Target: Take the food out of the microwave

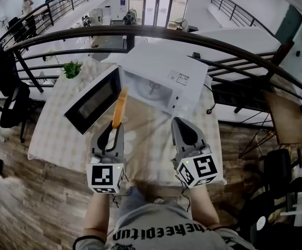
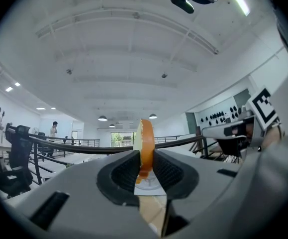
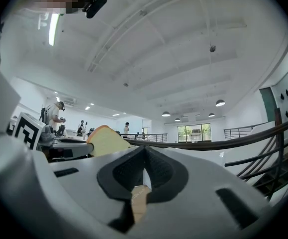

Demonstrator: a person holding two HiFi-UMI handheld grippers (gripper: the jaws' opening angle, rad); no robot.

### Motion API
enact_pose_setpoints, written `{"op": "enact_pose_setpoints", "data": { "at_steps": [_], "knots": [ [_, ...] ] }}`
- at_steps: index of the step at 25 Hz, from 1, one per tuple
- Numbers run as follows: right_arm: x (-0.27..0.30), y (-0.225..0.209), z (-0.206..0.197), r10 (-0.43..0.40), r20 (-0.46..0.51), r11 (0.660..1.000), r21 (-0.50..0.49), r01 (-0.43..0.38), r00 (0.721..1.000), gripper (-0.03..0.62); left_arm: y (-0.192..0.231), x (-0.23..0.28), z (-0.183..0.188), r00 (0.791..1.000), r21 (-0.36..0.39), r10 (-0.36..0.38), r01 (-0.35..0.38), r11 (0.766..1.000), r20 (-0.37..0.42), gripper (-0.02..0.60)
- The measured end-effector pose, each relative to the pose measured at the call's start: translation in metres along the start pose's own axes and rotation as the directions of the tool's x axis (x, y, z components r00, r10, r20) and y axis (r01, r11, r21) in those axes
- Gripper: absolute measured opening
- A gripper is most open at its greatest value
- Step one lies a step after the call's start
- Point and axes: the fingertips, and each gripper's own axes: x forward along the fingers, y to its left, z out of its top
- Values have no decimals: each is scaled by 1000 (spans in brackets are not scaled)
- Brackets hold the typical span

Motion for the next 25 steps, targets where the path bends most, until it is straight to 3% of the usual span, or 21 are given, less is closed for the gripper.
{"op": "enact_pose_setpoints", "data": {
  "at_steps": [25],
  "knots": [
    [-16,1,9,49,11,998,-26,-49,999,5,-10,-23,24,996,-37,61,-59,998,66,77]
  ]
}}
